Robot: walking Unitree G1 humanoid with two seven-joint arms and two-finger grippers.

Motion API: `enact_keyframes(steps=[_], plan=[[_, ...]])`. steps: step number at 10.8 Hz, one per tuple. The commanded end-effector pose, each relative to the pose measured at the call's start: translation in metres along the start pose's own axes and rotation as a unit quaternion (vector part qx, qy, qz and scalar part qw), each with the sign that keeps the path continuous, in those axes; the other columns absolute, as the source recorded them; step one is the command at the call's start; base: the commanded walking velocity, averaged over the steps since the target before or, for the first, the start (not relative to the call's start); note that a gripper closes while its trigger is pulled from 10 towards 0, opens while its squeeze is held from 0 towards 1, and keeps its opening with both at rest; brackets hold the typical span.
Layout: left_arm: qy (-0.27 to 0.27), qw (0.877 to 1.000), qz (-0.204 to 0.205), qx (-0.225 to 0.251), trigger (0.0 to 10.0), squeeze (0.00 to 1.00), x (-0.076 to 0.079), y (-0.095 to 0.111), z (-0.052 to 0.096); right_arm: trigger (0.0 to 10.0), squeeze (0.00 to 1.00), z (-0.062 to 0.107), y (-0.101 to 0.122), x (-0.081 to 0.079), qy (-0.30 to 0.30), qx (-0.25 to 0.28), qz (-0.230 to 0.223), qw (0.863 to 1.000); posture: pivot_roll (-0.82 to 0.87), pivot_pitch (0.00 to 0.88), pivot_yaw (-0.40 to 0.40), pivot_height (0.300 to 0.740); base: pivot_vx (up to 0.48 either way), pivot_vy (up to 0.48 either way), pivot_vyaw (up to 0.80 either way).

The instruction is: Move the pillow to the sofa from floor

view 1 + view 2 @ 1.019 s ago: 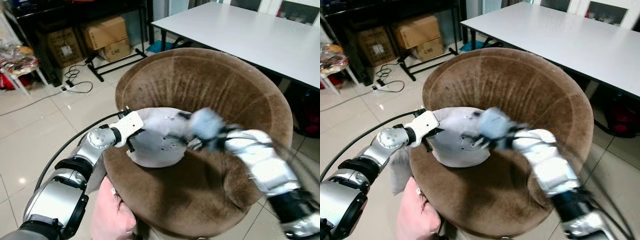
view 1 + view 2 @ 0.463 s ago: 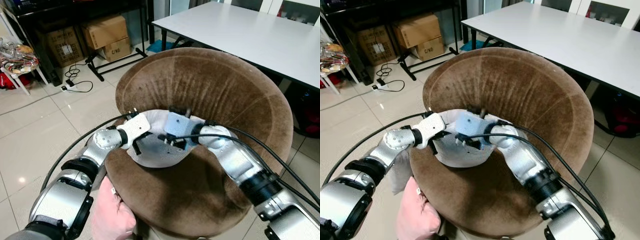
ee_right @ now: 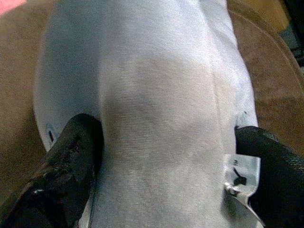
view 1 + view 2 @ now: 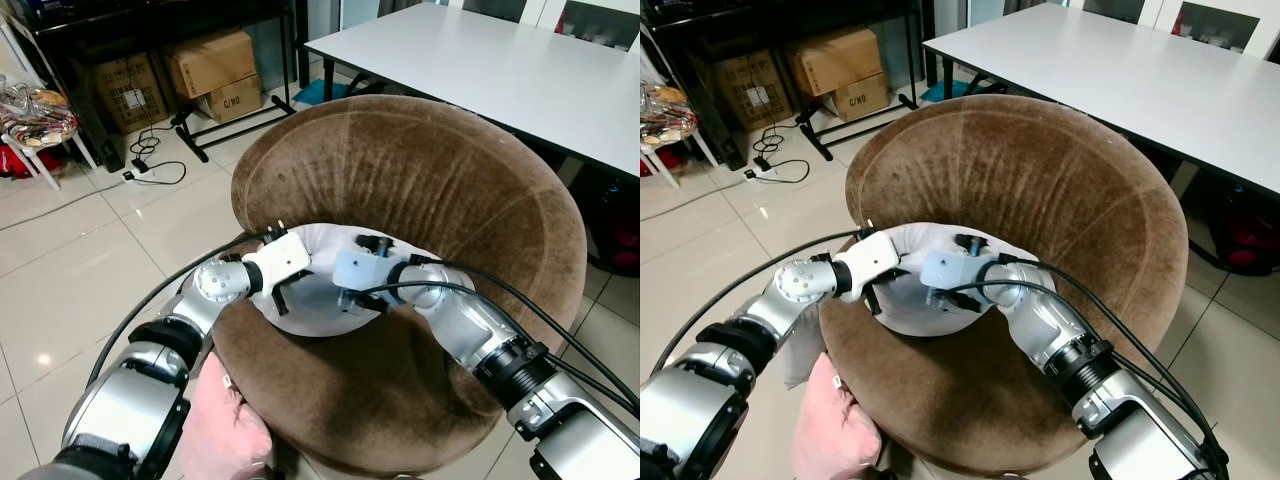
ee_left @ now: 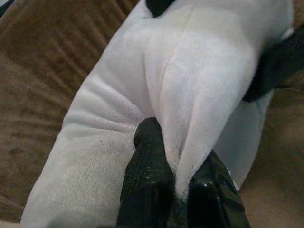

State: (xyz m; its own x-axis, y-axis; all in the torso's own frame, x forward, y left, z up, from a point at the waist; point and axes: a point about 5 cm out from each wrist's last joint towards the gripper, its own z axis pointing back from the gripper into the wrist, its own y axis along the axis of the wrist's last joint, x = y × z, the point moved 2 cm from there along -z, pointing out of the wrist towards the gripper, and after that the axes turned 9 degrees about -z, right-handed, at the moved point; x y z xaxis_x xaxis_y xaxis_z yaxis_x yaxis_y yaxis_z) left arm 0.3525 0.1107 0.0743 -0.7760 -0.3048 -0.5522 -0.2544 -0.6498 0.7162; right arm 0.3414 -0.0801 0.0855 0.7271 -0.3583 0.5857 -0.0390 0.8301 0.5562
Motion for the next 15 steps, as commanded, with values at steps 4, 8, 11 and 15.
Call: enact_keyframes(steps=[4, 8, 11, 15], plan=[[-0.014, 1.0, 0.003, -0.002, 0.0, 0.0, 0.006, -0.004, 0.002, 0.0, 0.0, 0.0, 0.005, 0.003, -0.019, 0.016, -0.037, 0.999, -0.15, 0.0, 0.054, 0.74, 0.0, 0.0, 0.0], [-0.011, 1.0, 0.008, 0.001, 0.0, 0.0, 0.005, -0.002, 0.002, 0.0, 0.0, 0.0, 0.014, 0.007, -0.062, 0.052, -0.091, 0.993, -0.15, 0.0, 0.055, 0.74, 0.0, 0.0, 0.0], [-0.009, 1.0, 0.011, 0.001, 0.0, 0.0, 0.005, -0.003, 0.003, 0.0, 0.0, 0.0, 0.025, 0.007, -0.059, 0.082, -0.133, 0.986, -0.14, 0.0, 0.052, 0.74, 0.0, 0.0, 0.0], [-0.006, 1.0, 0.013, -0.002, 0.0, 0.0, 0.005, -0.005, 0.004, 0.0, 0.0, -0.001, 0.029, 0.004, -0.054, 0.09, -0.127, 0.986, -0.14, 0.0, 0.046, 0.74, 0.0, 0.0, 0.0]])
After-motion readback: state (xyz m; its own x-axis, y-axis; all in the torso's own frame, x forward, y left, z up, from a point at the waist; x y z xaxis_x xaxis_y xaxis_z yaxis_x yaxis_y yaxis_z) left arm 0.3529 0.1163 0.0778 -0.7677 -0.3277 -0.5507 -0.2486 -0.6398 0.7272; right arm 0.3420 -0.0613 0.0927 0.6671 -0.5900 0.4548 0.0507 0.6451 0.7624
